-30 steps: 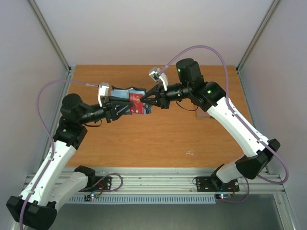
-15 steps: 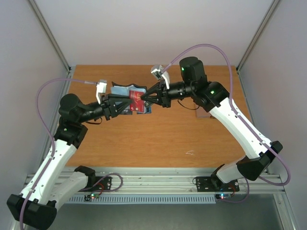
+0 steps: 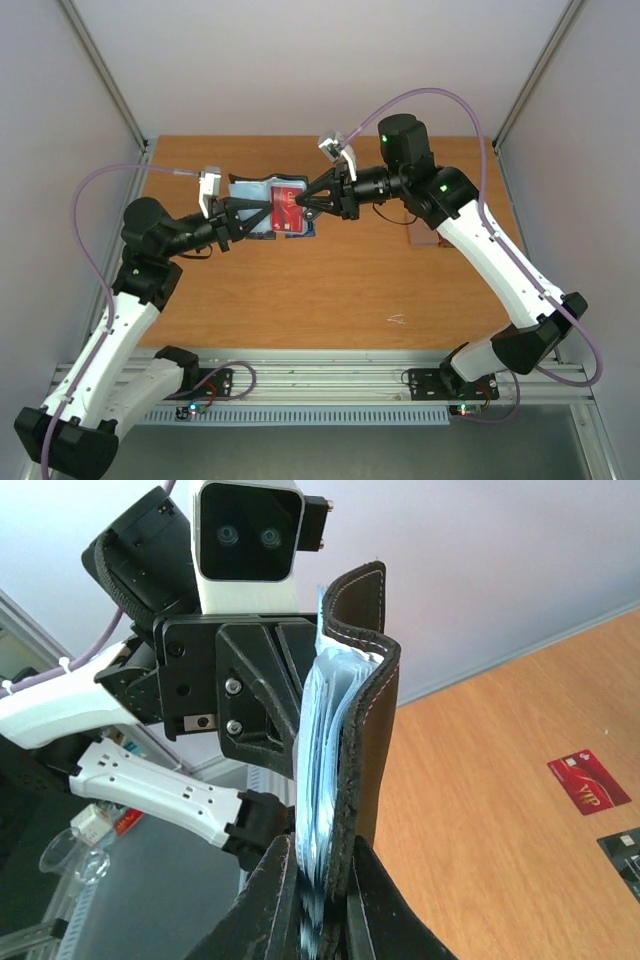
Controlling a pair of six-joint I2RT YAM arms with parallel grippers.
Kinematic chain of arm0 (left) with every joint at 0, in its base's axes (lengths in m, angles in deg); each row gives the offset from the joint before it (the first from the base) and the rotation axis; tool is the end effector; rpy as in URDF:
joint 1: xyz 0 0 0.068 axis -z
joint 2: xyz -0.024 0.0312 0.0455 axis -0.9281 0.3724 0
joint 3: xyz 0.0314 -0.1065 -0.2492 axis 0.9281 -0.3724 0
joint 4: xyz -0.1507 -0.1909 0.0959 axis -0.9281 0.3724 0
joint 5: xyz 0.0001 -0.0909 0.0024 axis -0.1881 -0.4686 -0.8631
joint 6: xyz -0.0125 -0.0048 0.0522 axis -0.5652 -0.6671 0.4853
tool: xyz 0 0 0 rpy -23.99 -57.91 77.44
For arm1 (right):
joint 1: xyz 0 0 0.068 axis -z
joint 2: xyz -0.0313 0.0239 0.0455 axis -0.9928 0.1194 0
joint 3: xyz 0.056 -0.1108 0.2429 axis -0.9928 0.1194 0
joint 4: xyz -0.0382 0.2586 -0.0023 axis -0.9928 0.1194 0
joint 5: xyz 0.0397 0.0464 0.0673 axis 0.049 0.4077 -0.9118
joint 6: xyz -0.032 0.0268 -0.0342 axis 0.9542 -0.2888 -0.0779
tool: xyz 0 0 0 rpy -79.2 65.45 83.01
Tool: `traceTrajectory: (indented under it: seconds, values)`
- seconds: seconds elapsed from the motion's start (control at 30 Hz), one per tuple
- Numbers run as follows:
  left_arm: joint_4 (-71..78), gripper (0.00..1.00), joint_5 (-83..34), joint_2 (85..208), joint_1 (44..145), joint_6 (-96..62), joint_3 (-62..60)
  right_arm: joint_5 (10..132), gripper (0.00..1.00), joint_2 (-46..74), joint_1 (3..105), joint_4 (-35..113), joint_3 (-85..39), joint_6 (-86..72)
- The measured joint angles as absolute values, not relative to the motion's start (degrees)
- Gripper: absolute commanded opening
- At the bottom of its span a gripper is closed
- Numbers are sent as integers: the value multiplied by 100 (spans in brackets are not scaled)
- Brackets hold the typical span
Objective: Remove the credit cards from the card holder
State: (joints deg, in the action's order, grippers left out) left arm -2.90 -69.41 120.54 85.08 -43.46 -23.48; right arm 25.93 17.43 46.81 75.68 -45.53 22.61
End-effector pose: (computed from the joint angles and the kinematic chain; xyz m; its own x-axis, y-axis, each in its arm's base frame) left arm 0.1724 -0.0825 0.3889 -0.4671 -0.2445 -0.8497 0.8202 0.2392 -0.5197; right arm 0.2290 0.2038 0.4552 0.0750 -0.2348 -0.9692 -0.9967 -0.0473 -0.0656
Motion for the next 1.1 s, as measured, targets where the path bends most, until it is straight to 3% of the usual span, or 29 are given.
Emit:
traceTrajectory:
  seconds: [0.27,0.5,0.73,0.8,0.87,0.9,1.1]
  values:
    - [-535,0,-7132,11951,8449,-4415,-2485,2243,1,1745,4744,7371,-4409,2220]
    - [-679,18,-7208,12069,8463,-4413,-2470,2031,1,1907,4816,7332,-4492,2132]
    - [-672,20,-7149,12226,8463,-4413,-2433,2120,1,2051,4875,7491,-4638,2174]
    - [-666,15,-7125,12257,8463,-4407,-2407,2201,1,2086,4875,7526,-4695,2189]
    - [-651,2,-7064,12303,8463,-4389,-2380,2311,1,2114,4875,7550,-4752,2185]
    - [-633,1,-7020,12331,8463,-4378,-2361,2343,1,2136,4875,7559,-4789,2176]
    - [-596,0,-6821,12399,8465,-4302,-2324,2599,1,2211,4880,7642,-4940,2185]
